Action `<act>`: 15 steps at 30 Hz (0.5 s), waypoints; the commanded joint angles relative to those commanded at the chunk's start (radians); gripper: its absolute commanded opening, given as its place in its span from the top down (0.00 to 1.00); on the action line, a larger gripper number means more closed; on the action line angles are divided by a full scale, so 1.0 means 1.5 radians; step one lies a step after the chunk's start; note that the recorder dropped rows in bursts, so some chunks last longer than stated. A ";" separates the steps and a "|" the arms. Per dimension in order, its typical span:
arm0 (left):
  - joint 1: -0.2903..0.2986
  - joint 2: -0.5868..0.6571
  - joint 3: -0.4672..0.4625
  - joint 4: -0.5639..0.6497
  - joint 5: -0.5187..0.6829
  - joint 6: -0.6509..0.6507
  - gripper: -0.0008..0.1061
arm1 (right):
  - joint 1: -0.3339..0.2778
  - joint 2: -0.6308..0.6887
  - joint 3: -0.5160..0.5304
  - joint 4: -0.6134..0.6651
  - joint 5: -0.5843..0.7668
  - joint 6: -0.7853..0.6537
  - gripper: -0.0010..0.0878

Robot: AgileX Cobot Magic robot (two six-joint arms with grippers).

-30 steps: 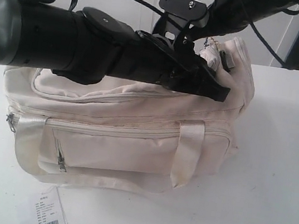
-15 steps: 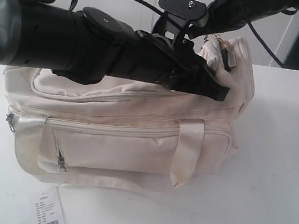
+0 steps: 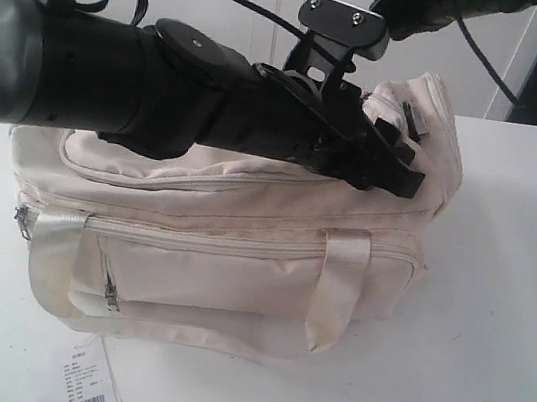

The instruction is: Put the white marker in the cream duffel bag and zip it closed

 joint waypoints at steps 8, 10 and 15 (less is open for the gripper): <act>0.000 -0.003 0.000 -0.003 -0.004 -0.007 0.44 | -0.043 -0.033 0.000 0.007 0.191 0.107 0.48; 0.000 -0.010 0.000 -0.006 -0.003 -0.007 0.42 | -0.056 -0.043 0.000 0.012 0.233 0.107 0.48; 0.000 -0.035 -0.001 -0.007 0.011 -0.007 0.21 | -0.060 -0.078 0.000 0.022 0.269 0.107 0.48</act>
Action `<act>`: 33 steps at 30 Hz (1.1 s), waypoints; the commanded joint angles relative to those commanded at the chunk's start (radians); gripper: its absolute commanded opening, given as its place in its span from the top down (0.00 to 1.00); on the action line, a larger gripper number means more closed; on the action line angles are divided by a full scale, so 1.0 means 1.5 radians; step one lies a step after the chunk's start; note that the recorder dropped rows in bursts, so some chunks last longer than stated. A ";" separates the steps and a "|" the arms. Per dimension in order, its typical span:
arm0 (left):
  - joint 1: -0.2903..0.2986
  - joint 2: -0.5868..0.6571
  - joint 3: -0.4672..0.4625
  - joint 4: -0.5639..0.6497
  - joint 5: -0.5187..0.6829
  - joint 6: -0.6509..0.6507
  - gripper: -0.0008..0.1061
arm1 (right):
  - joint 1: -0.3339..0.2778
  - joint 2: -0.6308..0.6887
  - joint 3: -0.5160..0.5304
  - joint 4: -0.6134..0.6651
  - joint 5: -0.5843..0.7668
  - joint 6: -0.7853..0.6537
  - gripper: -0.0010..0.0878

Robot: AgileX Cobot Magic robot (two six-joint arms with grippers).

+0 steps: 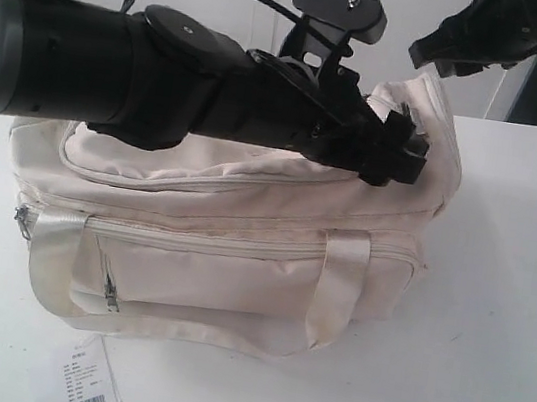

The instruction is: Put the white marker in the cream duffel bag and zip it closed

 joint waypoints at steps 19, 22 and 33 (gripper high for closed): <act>0.000 -0.109 0.000 0.198 0.244 -0.001 0.99 | -0.012 -0.083 0.017 0.076 0.172 -0.076 0.99; 0.001 -0.122 0.000 0.255 0.250 -0.026 0.99 | -0.012 -0.095 0.019 0.141 0.213 -0.127 0.99; 0.209 -0.189 0.000 0.495 0.484 -0.259 0.99 | -0.038 -0.113 0.019 0.146 0.267 -0.116 0.99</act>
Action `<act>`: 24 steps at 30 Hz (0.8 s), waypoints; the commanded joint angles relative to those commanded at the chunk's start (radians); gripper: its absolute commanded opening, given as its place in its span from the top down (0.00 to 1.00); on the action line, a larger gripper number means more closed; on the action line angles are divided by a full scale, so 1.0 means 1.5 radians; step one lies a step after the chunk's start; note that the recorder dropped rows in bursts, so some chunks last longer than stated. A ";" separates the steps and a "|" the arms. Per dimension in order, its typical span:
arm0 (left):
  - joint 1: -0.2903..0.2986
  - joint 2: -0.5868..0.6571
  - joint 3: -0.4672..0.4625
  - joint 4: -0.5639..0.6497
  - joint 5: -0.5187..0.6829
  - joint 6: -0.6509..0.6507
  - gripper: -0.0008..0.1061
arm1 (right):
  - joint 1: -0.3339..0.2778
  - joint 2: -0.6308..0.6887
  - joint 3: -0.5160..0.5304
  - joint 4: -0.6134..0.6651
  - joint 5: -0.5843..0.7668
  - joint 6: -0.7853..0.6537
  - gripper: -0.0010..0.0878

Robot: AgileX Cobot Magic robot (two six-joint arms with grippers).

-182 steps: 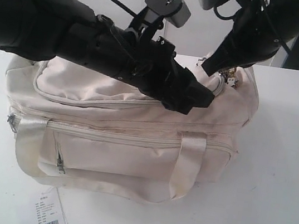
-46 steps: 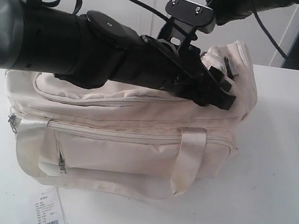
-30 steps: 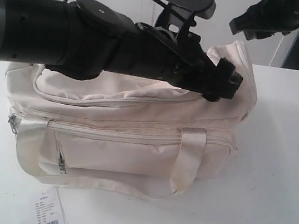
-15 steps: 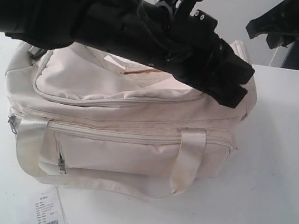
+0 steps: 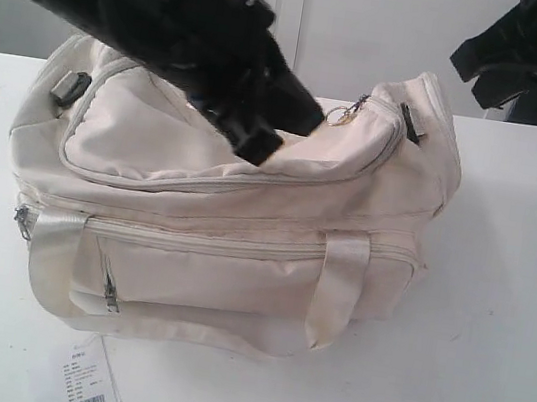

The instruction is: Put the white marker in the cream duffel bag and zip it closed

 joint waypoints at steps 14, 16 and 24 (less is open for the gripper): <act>0.206 -0.096 0.000 0.352 0.176 -0.336 0.99 | -0.147 -0.058 0.003 -0.021 -0.062 0.097 0.99; 0.217 -0.115 0.000 0.353 0.176 -0.340 0.99 | -0.149 -0.082 0.018 -0.028 -0.088 0.098 0.99; 0.227 -0.203 0.052 0.353 0.110 -0.347 0.99 | -0.149 -0.211 0.140 -0.026 -0.237 0.099 0.99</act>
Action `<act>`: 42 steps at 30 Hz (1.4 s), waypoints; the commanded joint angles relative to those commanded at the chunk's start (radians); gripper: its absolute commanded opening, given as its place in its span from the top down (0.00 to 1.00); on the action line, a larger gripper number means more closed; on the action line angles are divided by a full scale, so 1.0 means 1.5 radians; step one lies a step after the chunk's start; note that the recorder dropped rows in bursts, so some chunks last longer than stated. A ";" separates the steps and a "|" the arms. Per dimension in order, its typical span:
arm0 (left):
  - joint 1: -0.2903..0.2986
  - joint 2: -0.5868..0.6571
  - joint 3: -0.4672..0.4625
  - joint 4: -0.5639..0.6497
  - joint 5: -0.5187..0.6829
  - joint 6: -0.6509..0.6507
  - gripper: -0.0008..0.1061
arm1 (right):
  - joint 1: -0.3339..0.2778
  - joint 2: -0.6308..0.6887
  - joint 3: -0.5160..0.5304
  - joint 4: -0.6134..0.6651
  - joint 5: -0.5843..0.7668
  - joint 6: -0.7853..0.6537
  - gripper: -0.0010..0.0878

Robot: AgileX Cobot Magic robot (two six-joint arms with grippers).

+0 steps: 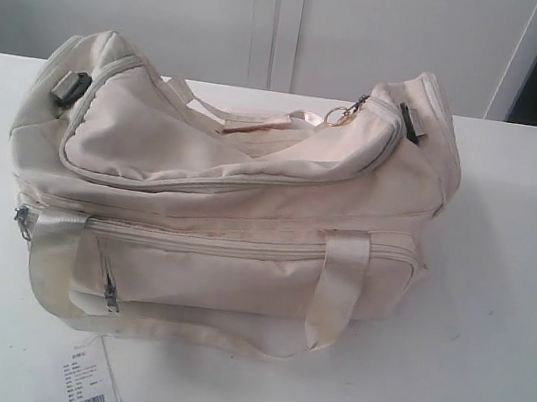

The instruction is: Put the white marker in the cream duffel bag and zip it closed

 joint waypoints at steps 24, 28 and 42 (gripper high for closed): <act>0.000 -0.363 0.324 0.000 -0.219 -0.068 0.99 | 0.000 -0.328 0.354 0.031 -0.255 -0.038 0.99; 0.000 -0.411 0.343 0.000 -0.216 -0.069 0.99 | 0.000 -0.369 0.388 0.031 -0.262 -0.038 0.99; 0.000 -0.480 0.359 0.000 -0.196 -0.071 0.99 | 0.000 -0.418 0.396 0.031 -0.250 -0.038 0.99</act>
